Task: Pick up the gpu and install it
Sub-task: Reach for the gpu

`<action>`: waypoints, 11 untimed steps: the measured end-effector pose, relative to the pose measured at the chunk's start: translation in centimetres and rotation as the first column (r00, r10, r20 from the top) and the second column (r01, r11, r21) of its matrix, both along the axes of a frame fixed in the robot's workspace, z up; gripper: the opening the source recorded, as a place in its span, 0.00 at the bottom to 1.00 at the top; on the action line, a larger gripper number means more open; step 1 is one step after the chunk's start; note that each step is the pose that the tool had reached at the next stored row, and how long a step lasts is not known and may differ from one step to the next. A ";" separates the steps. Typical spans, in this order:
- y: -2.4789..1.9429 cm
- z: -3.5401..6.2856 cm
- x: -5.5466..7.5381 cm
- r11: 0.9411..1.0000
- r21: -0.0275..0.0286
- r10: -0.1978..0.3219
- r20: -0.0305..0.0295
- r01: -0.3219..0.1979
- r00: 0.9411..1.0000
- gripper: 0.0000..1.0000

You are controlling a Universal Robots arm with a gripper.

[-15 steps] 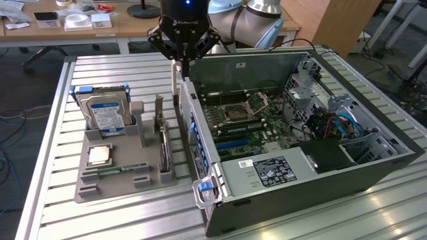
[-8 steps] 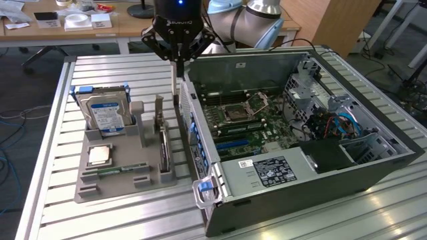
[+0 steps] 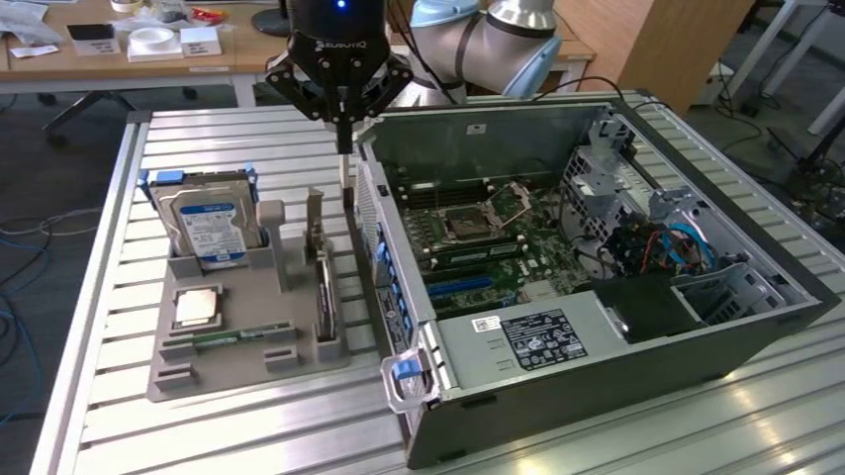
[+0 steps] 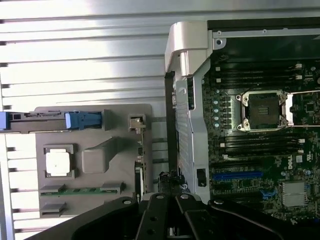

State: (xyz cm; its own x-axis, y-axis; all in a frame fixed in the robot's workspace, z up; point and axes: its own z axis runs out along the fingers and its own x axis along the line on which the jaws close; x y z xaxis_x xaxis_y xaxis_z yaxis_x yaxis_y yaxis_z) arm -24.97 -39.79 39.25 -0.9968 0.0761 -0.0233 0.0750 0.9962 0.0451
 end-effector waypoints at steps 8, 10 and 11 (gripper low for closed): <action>0.03 -0.02 -1.0 1.000 0.000 -0.001 0.000 0.001 1.000 0.11; 0.03 -0.02 -1.0 1.000 0.000 -0.001 0.000 0.001 1.000 0.11; 0.03 -0.01 -1.0 1.000 0.000 -0.001 0.000 0.001 1.000 0.11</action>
